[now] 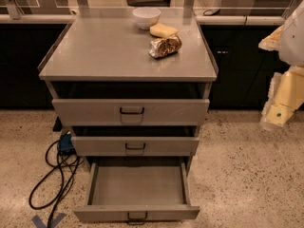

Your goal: Place orange can into bottom drawer

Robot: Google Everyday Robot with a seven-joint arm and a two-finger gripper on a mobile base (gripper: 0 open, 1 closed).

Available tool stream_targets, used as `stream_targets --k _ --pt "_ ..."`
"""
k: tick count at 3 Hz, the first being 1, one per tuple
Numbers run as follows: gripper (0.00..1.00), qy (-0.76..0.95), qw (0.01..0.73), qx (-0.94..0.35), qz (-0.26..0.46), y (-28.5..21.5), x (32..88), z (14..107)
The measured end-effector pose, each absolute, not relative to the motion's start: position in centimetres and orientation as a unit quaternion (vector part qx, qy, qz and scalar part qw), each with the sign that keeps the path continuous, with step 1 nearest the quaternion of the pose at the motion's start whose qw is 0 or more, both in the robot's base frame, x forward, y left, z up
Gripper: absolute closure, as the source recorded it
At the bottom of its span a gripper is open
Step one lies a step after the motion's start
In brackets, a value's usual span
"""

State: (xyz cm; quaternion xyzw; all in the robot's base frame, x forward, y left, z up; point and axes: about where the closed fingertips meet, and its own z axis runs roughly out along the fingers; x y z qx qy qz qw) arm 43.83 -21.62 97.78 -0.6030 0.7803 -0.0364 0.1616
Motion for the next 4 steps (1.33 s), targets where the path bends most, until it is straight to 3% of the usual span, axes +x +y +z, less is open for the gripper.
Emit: stream_targets --k 2,4 --pt "0.00 0.761 0.172 -0.625 -0.037 -21.1 46.0 97.5" --pt "0.00 0.674 0.196 -0.712 0.005 -14.7 58.6 95.6"
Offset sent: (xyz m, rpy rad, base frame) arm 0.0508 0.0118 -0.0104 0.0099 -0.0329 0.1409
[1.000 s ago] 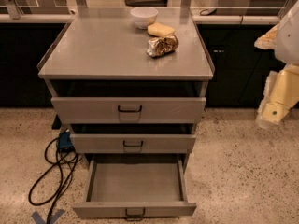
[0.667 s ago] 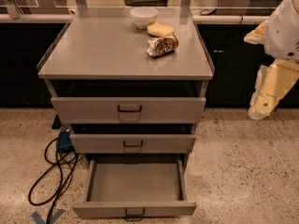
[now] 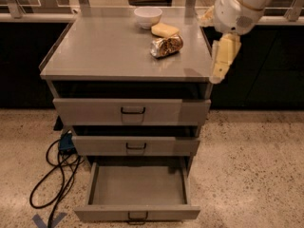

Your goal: Place orange can into bottom drawer

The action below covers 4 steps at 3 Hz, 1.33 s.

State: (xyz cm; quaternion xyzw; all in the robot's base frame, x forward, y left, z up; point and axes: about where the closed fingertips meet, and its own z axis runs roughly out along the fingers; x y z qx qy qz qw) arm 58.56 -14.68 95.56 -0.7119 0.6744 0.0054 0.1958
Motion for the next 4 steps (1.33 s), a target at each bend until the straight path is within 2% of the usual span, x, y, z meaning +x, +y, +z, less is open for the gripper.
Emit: stream_targets --k 2,4 --pt "0.00 0.641 0.194 -0.728 0.149 -7.4 67.2 89.0" --pt "0.00 0.631 0.241 -0.717 0.173 -5.5 70.1 87.8"
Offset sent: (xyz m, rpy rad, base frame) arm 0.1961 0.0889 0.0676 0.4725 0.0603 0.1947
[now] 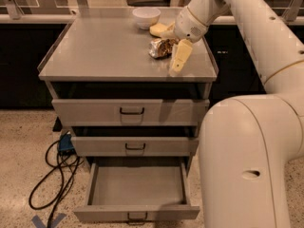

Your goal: Place orange can into bottom drawer

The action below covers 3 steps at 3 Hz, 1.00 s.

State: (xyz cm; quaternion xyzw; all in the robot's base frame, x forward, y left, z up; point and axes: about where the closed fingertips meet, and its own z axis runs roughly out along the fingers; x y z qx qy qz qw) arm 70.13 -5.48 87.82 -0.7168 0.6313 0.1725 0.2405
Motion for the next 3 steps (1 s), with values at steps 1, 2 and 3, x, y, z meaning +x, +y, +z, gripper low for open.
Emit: stream_targets --k 1,2,3 --pt "0.00 0.599 0.297 -0.718 0.193 -5.6 71.7 87.8" --pt "0.00 0.565 0.406 -0.699 0.169 -6.0 75.1 91.8" --pt "0.00 0.560 0.432 -0.687 0.165 -6.0 76.7 92.1"
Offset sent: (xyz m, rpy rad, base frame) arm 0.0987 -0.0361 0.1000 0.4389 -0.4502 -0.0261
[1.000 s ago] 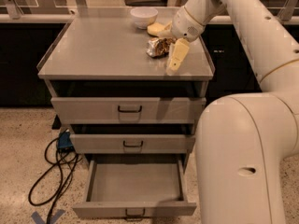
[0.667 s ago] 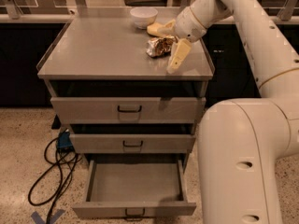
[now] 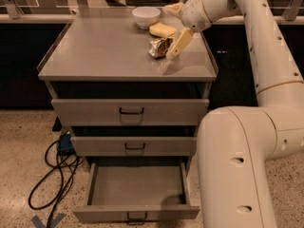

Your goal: Place orange can into bottom drawer

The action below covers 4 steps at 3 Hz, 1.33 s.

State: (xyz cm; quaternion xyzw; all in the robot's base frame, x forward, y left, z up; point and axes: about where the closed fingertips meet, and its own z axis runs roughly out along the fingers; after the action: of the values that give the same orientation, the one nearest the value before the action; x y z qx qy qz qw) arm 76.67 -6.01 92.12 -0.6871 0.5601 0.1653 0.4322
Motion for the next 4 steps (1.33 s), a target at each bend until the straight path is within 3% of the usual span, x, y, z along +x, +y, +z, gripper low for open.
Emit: stream_targets --k 4 --pt "0.00 0.596 0.450 -0.658 0.097 -8.2 79.2 94.9"
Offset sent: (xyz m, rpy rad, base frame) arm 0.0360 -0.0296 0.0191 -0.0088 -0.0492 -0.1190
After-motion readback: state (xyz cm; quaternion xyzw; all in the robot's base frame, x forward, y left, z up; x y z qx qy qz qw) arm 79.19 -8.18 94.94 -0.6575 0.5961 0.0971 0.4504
